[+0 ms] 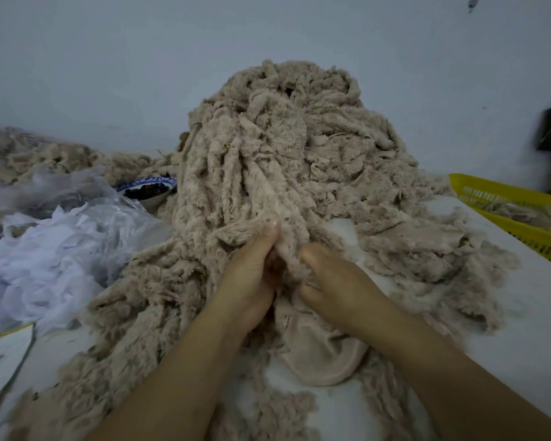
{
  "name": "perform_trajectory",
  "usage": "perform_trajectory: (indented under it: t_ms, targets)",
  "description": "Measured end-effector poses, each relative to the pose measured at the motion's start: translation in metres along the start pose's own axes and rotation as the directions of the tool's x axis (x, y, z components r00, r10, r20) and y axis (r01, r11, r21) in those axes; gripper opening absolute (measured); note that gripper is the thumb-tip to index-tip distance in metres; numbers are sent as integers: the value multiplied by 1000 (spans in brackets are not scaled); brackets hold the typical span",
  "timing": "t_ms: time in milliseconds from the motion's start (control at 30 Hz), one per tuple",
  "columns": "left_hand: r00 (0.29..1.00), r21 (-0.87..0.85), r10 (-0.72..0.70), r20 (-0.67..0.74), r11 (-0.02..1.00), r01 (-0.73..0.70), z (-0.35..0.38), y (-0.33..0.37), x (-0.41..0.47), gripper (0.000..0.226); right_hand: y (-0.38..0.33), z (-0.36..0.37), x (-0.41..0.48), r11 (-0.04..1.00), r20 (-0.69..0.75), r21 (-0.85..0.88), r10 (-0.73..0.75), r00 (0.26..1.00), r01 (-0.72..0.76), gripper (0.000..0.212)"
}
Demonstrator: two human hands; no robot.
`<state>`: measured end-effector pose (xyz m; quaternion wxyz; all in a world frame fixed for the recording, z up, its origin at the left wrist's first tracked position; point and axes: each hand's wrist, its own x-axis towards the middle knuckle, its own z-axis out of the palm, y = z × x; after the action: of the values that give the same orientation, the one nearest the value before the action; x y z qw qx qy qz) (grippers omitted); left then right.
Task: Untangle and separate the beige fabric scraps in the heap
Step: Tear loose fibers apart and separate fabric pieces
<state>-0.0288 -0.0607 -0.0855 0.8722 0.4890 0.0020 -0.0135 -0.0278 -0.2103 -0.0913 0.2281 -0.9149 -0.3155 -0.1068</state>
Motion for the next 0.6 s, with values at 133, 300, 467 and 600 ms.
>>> perform_trajectory:
  t_ms: [133,300,467,600]
  targets:
    - [996,-139,-84,17,987,86,-5,2,2,46,3,3,-3,997,-7,-27,-73,997,72,16]
    - [993,-307,-78,88,946,101,-7,3,2,34,12,-1,-2,897,-112,426,180,977,-117,43]
    - [986,-214,-127,107,966,147,-1,-4,-1,49,17,-2,5,516,25,792,506,862,-326,50]
    - [983,-24,-119,140,992,123,7,-13,-6,38,11,-2,3,485,39,832,430,902,-268,39]
